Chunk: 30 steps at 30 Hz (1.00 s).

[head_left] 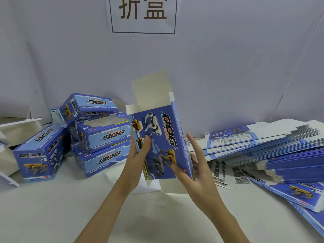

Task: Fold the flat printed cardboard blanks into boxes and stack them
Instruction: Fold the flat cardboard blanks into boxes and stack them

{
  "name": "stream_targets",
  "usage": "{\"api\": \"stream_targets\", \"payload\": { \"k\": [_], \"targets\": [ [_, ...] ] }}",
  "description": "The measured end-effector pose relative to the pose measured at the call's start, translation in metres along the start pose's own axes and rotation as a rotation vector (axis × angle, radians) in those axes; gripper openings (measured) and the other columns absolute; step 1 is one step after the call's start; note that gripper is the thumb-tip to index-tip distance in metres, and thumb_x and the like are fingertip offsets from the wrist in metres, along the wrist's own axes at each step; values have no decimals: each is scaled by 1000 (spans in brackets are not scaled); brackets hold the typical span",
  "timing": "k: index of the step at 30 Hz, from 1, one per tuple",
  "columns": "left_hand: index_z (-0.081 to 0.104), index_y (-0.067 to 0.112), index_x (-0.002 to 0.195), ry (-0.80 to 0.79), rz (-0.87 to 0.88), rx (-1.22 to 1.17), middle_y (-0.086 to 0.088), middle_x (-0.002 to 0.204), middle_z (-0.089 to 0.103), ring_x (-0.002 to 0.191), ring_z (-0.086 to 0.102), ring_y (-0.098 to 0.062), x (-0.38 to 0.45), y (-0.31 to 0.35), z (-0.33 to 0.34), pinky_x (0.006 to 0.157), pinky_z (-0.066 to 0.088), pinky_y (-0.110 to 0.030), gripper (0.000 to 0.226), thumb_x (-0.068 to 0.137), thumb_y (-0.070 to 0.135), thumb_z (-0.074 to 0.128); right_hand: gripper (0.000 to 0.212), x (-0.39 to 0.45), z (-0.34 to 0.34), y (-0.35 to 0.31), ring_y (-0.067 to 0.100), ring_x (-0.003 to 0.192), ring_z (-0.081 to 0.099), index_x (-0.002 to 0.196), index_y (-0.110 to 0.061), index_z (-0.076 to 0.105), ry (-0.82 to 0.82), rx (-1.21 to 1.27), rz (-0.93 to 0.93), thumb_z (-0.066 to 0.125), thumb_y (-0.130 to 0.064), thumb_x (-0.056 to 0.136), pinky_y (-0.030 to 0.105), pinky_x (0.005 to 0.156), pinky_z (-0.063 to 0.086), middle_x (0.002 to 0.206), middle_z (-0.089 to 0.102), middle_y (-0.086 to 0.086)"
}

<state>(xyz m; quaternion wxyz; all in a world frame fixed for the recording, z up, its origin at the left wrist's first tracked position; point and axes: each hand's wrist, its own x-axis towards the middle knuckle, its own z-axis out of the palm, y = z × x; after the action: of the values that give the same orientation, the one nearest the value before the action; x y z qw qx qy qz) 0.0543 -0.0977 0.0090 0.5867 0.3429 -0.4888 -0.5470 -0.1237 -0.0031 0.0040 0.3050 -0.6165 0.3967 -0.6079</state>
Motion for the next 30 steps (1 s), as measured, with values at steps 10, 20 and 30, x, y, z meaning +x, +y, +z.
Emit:
{"api": "stream_targets", "payload": {
  "k": [10, 20, 30],
  "targets": [
    [64, 30, 131, -59, 22, -91, -4, 119, 77, 107, 76, -26, -7, 6, 8, 79, 64, -35, 89, 58, 72, 89, 89, -1, 1, -14, 14, 149, 46, 162, -53, 23, 23, 44, -88, 77, -29, 95, 34, 90, 63, 164, 36, -18],
    [58, 40, 130, -206, -114, 35, 11, 113, 78, 106, 75, -11, -6, 11, 7, 81, 62, -26, 70, 69, 74, 63, 80, 0, 5, -22, 16, 132, 64, 156, -61, 26, -22, 177, 100, 71, -34, 95, 38, 91, 64, 143, 61, -20],
    [33, 65, 137, -230, -157, 123, 47, 101, 66, 95, 68, 17, -6, 10, 7, 70, 57, -12, 60, 88, 62, 68, 63, 4, -14, -20, 29, 108, 77, 145, -49, 49, -30, 412, 494, 79, -39, 90, 38, 70, 66, 127, 76, -1]
  ]
}}
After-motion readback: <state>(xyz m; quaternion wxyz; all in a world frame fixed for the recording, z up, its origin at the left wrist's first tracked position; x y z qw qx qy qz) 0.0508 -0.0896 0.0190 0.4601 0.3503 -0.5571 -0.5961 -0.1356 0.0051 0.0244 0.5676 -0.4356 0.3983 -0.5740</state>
